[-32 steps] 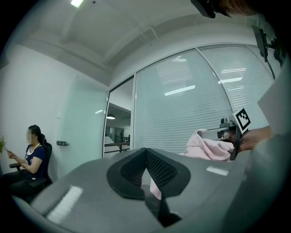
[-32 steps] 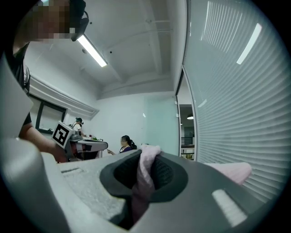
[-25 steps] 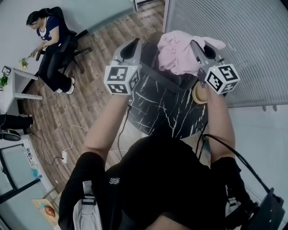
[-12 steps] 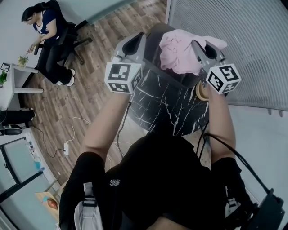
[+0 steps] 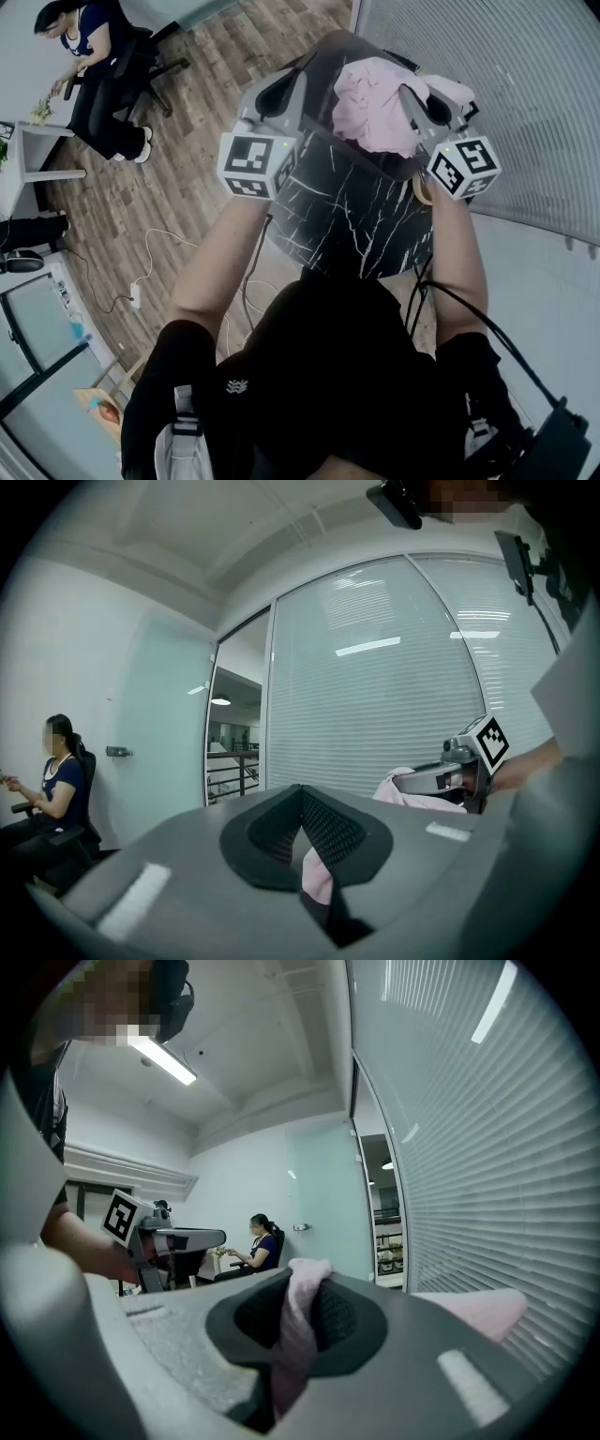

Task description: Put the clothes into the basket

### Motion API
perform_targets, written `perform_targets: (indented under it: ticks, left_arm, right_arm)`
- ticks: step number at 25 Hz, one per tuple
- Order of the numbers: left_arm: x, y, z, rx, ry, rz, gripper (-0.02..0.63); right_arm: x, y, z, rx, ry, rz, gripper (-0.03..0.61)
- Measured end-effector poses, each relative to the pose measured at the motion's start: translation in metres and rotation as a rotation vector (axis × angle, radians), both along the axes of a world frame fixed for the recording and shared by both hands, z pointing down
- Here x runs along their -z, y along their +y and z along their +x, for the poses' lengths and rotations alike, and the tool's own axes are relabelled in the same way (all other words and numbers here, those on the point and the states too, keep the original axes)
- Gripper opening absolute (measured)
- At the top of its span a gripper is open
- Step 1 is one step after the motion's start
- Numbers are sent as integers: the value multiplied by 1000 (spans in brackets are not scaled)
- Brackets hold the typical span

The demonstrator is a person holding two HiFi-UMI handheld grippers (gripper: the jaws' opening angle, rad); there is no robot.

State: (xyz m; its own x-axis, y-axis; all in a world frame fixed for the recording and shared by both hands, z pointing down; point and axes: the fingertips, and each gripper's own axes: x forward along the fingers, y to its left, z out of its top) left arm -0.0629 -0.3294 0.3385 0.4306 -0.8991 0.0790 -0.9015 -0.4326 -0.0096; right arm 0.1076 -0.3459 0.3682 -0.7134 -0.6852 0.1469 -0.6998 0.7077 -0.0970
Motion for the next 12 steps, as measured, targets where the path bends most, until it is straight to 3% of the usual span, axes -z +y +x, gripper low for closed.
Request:
perform_targets:
  ticks: [6,12]
  left_arm:
    - [-27,-5,-7,18,2,-36,6]
    - [-21,-12,-14,28,54,-25,6]
  right_arm:
    - [-36,-5,-5,9,14,-51,37]
    - [-64,-13,-17,32,35,-114,37]
